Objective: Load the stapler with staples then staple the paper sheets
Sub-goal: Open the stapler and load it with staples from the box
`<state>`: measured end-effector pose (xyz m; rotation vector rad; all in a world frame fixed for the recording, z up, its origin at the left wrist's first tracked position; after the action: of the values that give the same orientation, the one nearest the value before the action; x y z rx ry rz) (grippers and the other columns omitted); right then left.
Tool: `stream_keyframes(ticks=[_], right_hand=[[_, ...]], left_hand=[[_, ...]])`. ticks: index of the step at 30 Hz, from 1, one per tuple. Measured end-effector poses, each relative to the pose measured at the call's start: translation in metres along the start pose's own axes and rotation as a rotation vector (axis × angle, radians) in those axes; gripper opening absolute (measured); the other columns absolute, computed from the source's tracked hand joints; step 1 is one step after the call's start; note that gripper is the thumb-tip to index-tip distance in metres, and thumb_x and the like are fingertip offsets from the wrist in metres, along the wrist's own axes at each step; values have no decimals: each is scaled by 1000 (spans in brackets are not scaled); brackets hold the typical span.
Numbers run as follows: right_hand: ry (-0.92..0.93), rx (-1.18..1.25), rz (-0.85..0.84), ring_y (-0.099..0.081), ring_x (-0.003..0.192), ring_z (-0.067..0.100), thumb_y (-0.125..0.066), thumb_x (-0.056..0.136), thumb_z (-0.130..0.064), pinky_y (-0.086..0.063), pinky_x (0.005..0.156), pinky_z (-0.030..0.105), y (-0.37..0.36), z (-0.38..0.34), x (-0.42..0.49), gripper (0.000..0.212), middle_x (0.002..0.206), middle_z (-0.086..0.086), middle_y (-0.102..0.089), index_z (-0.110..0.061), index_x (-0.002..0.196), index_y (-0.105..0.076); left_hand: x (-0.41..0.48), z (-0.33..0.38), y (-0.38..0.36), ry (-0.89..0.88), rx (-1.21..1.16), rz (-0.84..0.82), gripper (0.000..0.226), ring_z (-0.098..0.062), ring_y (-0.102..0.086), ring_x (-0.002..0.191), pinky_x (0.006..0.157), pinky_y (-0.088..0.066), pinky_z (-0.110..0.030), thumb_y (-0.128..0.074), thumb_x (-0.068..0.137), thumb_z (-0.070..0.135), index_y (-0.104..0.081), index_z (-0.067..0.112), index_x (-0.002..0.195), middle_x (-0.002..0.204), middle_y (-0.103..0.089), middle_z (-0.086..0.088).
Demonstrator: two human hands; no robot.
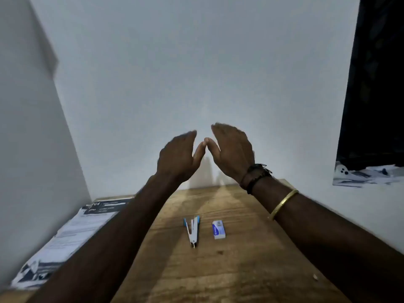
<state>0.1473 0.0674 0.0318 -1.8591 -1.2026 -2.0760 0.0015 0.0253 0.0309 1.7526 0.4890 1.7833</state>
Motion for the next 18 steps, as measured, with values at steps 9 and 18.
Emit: stream_keyframes(ticks=[9, 18], right_hand=[[-146, 170, -648, -68, 96, 28, -57, 93, -36, -53, 75, 35, -40, -34, -85, 24, 104, 1, -76, -24, 98, -77], [-246, 133, -870, -61, 106, 32, -53, 94, -50, -40, 84, 40, -73, -43, -129, 35, 103, 5, -67, -18, 95, -68]], left_hand=[[-83, -22, -34, 267, -220, -561, 23, -23, -71, 85, 72, -53, -30, -67, 88, 28, -66, 27, 65, 77, -74, 1], [-130, -49, -67, 501, -165, -664, 39, -30, -63, 113, 82, -45, -33, -68, 88, 45, -64, 15, 113, 118, -70, -9]])
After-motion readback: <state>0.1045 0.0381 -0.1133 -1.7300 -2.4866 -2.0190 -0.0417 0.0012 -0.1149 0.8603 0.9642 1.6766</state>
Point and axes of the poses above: each hand's wrist, its own x-axis towards the middle knuckle, its own y-axis out of the back of the hand, z = x × y, the point moved 4 cm from there along x, towards the middle knuckle
